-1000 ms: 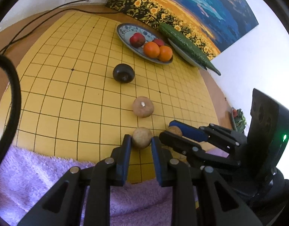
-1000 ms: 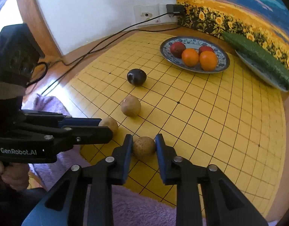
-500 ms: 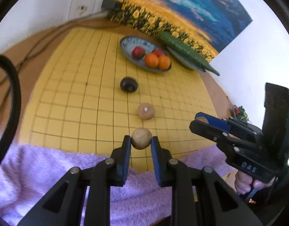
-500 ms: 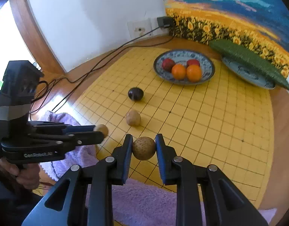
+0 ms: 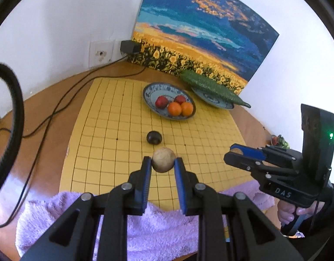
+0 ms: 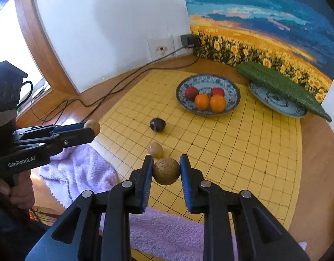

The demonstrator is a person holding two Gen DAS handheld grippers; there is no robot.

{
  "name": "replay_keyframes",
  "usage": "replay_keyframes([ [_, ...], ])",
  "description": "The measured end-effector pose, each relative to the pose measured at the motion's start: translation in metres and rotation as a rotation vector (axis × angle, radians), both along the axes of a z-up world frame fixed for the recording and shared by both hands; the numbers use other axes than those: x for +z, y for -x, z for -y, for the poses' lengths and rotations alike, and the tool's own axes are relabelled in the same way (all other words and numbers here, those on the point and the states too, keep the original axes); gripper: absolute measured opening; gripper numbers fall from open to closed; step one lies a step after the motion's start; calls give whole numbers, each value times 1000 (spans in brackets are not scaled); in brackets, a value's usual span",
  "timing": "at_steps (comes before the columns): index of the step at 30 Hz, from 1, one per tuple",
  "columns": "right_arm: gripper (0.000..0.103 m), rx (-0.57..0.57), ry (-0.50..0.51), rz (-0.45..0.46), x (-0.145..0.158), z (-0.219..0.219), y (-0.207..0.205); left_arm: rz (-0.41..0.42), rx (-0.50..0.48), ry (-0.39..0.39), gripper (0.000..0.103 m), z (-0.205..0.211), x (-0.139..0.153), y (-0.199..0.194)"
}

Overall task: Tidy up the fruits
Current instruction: 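Lift both kiwis and carry them over the blue-and-white plate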

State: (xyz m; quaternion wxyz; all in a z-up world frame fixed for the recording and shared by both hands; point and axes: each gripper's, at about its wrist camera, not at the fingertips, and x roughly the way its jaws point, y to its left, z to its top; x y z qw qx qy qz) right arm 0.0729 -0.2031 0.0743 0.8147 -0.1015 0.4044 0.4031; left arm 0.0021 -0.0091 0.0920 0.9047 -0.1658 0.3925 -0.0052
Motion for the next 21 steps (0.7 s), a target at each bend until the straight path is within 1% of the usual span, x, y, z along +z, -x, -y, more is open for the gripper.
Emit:
replay_keyframes([
  [7,26,6,-20,69,26,3,1,23,-23,-26,22,2,14,-10],
  [10,26,16,-11,115,36,1,2,46,-28,-30,22,0,27,-18],
  [13,26,23,-19,141,45,1,0,72,-29,-28,22,-1,38,-29],
  [17,26,16,-18,149,48,-3,-10,92,-33,-36,22,-1,48,-42],
  [21,26,2,-17,154,47,-5,-21,93,-38,-24,22,0,47,-58],
])
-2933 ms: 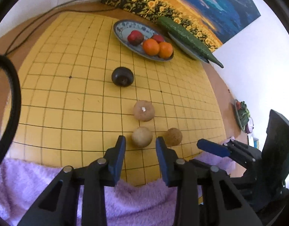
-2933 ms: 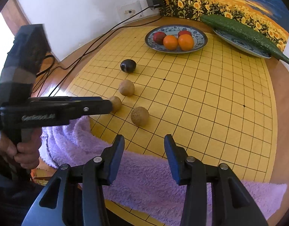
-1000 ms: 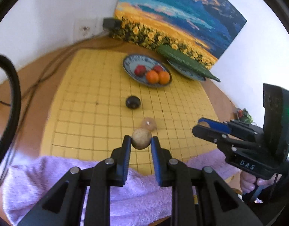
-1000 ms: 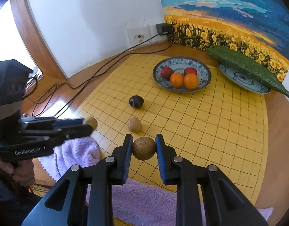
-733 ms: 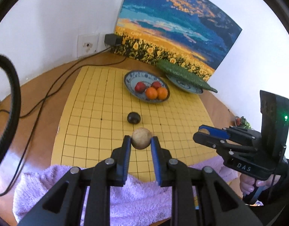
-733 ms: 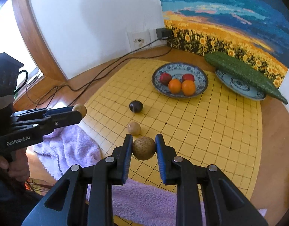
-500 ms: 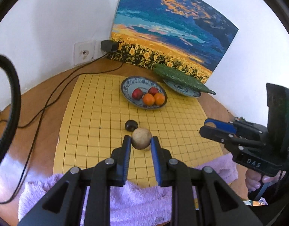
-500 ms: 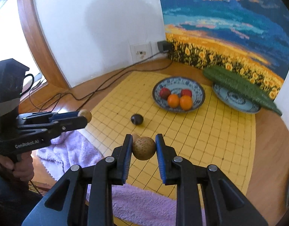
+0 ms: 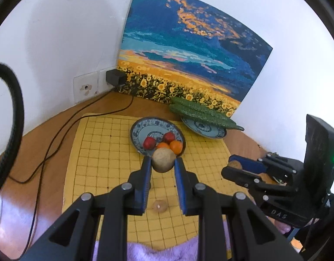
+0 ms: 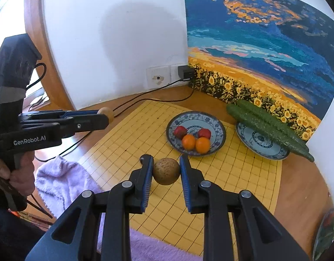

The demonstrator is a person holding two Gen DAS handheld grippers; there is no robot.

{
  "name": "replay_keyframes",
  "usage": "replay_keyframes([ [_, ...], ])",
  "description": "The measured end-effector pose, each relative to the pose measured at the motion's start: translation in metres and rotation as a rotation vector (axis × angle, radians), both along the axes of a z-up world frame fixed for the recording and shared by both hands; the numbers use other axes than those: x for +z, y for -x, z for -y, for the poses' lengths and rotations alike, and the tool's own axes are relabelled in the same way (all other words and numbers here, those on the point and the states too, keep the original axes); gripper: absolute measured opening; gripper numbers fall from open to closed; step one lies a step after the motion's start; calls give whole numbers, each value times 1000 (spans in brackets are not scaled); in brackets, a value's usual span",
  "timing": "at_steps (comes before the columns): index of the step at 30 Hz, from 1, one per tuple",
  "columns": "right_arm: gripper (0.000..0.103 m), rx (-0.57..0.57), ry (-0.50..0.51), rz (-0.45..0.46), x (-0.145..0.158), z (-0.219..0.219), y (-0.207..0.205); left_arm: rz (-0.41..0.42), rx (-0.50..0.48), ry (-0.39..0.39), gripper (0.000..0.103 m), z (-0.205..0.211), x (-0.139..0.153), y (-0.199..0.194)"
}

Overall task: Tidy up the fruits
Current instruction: 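Lift both kiwis and carry them over the blue-and-white plate, then lower both kiwis onto the plate beside the apples and open both grippers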

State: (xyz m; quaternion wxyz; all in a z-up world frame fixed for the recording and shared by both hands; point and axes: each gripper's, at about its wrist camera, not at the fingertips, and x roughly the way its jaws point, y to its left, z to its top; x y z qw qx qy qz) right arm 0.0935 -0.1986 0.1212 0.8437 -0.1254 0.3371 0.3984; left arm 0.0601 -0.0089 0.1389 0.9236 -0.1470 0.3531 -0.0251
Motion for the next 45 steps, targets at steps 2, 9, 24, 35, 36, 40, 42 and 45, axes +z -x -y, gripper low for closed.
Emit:
replay_keyframes([
  [2,26,-10,-5,-2,-2,0,-6,-14,-8,12,22,0,-4,-8],
  [9,26,-61,-11,-68,-24,-8,-49,-83,-23,132,22,-9,-33,-37],
  [24,26,-116,22,-156,-77,-30,-139,-198,-12,210,22,-22,-94,-126],
  [35,26,-121,-19,-288,-102,-31,-177,-262,7,234,22,-29,-129,-152],
  [36,26,-111,-27,-305,-103,-33,-180,-263,6,241,22,-30,-130,-154],
  [40,26,-92,-91,-375,-107,-38,-191,-281,-18,269,22,-37,-133,-164],
  [42,26,-90,-114,-398,-108,-40,-196,-283,-33,276,22,-38,-133,-166],
  [45,26,-90,-135,-425,-110,-43,-201,-283,-41,272,22,-39,-133,-171],
])
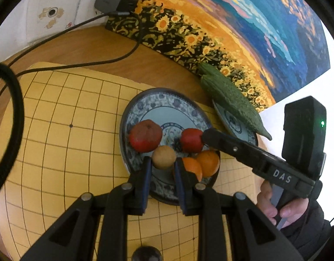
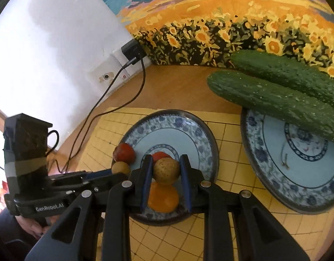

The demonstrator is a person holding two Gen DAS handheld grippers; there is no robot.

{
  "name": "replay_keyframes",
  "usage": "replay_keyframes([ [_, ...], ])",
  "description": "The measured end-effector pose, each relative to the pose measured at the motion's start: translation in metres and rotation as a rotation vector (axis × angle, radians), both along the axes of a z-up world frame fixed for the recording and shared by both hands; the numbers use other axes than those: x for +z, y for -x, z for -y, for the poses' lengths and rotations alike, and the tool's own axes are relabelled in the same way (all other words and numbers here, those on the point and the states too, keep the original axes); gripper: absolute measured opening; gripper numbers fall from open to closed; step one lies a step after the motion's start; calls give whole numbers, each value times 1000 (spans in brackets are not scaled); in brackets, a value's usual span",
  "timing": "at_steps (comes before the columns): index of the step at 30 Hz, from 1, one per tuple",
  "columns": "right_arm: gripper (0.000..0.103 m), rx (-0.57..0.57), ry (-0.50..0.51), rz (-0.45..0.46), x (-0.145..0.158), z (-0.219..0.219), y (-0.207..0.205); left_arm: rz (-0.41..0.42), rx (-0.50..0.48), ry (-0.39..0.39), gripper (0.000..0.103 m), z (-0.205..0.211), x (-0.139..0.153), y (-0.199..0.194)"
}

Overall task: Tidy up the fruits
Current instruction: 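Lower both kiwis onto the plate beside the apples and open both grippers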

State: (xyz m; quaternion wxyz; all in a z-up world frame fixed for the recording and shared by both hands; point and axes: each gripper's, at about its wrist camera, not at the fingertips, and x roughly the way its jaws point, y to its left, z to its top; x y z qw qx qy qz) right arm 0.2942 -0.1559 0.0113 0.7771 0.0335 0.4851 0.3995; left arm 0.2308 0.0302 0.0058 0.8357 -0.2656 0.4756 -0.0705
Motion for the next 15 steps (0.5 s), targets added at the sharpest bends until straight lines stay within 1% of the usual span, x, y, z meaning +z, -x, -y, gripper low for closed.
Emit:
replay_keyframes([
  [3,26,-3,-19,-33,-3,-5,-6,-6,17,-4,19,-3,0,-6],
  [7,26,-1,-39,-85,-8,-18,-16,-19,30,22,19,-11,-1,-15],
  [11,26,-8,-55,-116,-11,-29,-27,-23,36,26,19,-14,-1,-22],
  [13,26,-30,-64,-132,-12,-32,-34,-29,39,21,19,-15,-1,-25],
  [15,26,-48,-51,-133,-12,-35,-42,-32,43,19,20,-15,-1,-26],
])
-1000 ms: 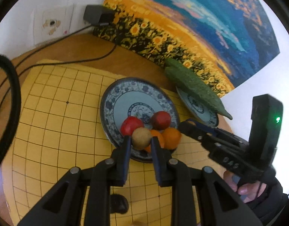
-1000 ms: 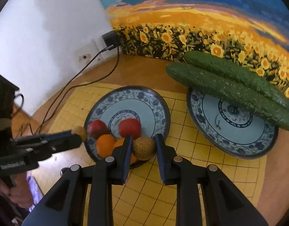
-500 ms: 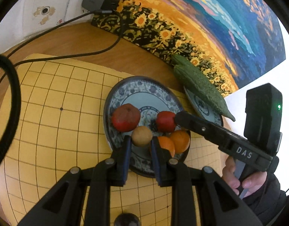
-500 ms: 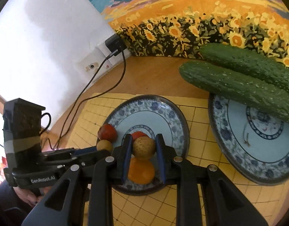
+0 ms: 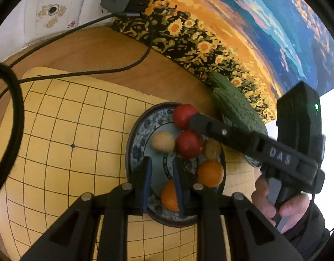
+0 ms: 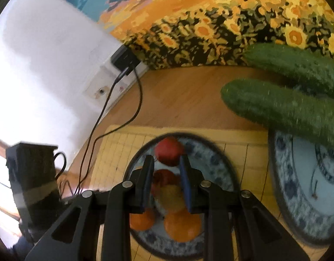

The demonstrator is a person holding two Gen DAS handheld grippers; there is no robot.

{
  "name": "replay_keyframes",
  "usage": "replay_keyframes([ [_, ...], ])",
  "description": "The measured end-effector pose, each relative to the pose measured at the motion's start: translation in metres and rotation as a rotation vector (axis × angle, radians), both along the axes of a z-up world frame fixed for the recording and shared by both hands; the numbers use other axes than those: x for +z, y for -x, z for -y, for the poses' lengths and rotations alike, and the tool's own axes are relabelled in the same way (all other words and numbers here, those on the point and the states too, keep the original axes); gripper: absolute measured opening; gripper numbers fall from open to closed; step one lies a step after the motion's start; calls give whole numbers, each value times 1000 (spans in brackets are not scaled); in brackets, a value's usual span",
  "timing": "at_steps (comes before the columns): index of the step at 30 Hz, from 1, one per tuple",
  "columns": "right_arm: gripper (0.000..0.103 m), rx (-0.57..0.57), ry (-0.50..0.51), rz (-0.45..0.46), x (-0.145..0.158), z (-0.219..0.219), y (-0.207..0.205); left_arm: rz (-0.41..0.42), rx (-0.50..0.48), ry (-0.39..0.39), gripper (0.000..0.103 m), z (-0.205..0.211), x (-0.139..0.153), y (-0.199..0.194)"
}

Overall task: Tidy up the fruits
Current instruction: 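Lower both kiwis onto the plate beside the apples and open both grippers, then withdraw both grippers toward the dark plum and the last kiwi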

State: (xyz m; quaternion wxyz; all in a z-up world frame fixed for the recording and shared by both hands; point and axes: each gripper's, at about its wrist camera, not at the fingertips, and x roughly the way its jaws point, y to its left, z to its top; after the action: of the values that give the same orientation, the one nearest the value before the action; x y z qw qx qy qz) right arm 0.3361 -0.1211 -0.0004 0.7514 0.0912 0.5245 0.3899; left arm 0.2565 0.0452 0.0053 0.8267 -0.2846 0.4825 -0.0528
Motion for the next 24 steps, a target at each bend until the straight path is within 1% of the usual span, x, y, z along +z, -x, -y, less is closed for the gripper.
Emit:
replay_keyframes([
  [1,26,0,8,-4,0,-1,-3,-2,1,3,21,0,0,0],
  [2,26,5,9,-9,1,-2,-5,-5,2,10,25,0,0,0],
  [4,26,19,19,-20,3,-4,-9,-17,2,40,29,0,0,0],
  [6,31,25,39,-22,5,-5,-12,-23,13,47,33,1,1,2],
  [8,42,41,45,-24,6,-8,-13,-25,19,25,36,3,4,5],
  [10,48,49,36,-19,13,-4,-13,-15,21,10,36,4,7,12],
  [13,50,42,10,12,27,10,-11,-14,26,8,37,5,9,21],
  [16,51,28,15,28,35,24,-10,-9,31,8,37,6,10,27],
  [19,51,40,90,57,35,31,-7,-16,28,-27,37,9,15,29],
  [21,51,43,119,58,34,36,-4,-5,26,-59,37,12,21,30],
  [24,51,39,125,50,35,41,-1,18,21,-85,37,15,31,36],
])
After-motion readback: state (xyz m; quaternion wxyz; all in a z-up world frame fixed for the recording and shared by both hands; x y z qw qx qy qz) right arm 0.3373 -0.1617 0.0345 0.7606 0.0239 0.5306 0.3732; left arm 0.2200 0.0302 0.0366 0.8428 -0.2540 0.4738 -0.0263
